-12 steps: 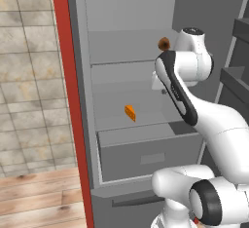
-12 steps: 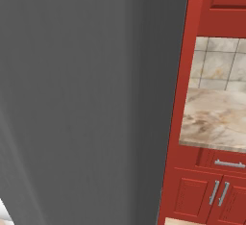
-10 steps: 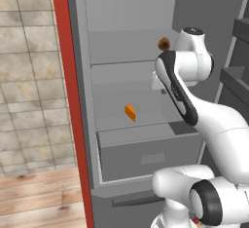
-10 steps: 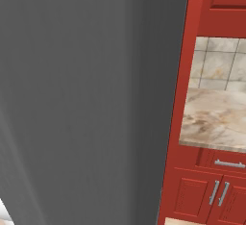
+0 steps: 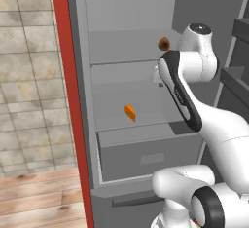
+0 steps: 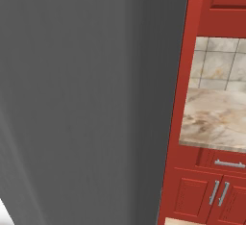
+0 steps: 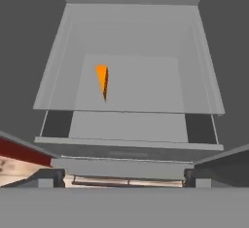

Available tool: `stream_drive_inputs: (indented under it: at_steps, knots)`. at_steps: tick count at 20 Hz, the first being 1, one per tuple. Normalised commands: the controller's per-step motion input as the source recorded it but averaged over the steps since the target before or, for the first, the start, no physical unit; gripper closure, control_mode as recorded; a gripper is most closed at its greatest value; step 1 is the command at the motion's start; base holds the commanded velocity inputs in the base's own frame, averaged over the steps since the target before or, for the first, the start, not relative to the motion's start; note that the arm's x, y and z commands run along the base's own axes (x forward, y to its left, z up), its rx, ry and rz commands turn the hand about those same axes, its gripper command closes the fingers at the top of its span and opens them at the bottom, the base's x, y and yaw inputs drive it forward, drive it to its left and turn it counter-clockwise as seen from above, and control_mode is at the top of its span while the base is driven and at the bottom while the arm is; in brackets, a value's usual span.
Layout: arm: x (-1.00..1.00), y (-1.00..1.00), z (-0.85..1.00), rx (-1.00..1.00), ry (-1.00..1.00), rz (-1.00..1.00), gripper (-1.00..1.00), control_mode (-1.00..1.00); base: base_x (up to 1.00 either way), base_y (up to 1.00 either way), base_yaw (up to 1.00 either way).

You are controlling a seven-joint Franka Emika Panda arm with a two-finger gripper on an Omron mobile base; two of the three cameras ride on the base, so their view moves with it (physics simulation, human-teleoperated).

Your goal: Pick potato from the fridge and place it on the plate on the counter.

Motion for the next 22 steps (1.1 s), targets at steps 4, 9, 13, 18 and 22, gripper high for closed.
stream_drive_inputs:
  at_steps: [4,9,13,18,22]
  knots:
    - [0.0,0.0,0.39,0.0,-0.06,-0.05,-1.0,-1.0,0.0,0.0,0.0]
    - [0.0,-0.08,0.31,0.0,0.0,-0.1,-1.0,-1.0,0.0,0.0,0.0]
    - [0.0,-0.22,0.31,0.01,0.0,-0.09,-1.0,-1.0,0.0,0.0,0.0]
    - [0.0,-0.25,0.24,0.01,-0.06,-0.06,-1.0,-1.0,0.0,0.0,0.0]
    - [0.09,-0.16,0.09,0.0,-0.15,-0.04,-1.0,-1.0,0.0,0.0,0.0]
